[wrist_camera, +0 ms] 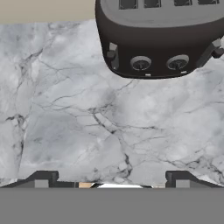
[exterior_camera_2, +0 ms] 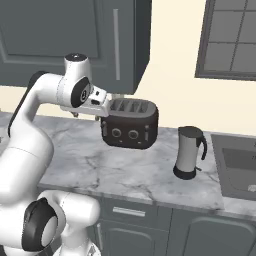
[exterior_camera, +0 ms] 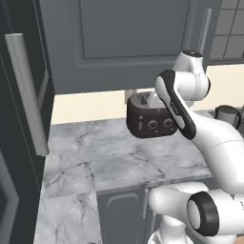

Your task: Navigate to the stand mixer.

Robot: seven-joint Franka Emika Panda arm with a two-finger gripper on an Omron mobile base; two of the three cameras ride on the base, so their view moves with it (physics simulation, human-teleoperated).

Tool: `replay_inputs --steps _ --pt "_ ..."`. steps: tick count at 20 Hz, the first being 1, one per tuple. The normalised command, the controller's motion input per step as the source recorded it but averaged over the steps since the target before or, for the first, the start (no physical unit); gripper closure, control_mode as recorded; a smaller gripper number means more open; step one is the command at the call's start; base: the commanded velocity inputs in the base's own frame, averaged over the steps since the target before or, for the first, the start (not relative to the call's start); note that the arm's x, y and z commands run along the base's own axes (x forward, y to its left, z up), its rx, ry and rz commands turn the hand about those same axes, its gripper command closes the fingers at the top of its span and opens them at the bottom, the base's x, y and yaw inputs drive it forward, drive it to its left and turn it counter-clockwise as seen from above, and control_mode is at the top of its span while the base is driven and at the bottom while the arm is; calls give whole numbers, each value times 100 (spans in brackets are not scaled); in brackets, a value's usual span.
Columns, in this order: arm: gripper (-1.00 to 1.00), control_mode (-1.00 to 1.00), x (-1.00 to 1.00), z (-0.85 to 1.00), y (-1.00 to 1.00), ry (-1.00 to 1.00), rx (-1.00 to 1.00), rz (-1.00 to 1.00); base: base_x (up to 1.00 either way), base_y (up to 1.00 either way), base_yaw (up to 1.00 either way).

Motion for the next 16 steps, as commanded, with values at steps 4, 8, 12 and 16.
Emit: replay_inputs --steps 4,8,12,16 --pt "-100 100 0 0 0 0 0 0 -8 0 -17" --pt "-100 100 0 0 0 0 0 0 0 -11 -44" --pt "-100 100 0 0 0 0 0 0 0 -20 -51" --pt "-100 100 0 0 0 0 0 0 0 -26 -51"
